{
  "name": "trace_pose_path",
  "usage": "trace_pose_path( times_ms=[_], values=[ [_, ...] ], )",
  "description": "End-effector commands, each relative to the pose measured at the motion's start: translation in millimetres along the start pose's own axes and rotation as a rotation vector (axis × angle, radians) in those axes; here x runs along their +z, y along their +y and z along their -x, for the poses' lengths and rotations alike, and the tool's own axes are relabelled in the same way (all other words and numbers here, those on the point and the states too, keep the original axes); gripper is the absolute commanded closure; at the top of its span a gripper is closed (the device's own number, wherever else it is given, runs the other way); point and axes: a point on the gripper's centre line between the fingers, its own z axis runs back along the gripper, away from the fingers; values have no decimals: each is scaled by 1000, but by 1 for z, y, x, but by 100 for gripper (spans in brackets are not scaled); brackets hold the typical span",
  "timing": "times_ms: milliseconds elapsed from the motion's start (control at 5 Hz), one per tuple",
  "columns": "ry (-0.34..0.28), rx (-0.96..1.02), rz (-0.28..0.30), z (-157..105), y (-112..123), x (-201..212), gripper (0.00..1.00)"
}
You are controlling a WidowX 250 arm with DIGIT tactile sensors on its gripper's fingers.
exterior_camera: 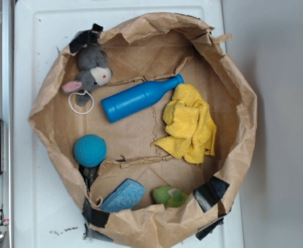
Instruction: Grab the blue sponge.
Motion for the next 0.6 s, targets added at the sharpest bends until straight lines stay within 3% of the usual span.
trace_pose_path(
  times_ms=[0,200,400],
  values=[
    [0,0,0,0,0,0,0],
    [-55,91,16,-41,-11,-3,0],
    [-77,229,-10,-76,-6,-15,0]
  ],
)
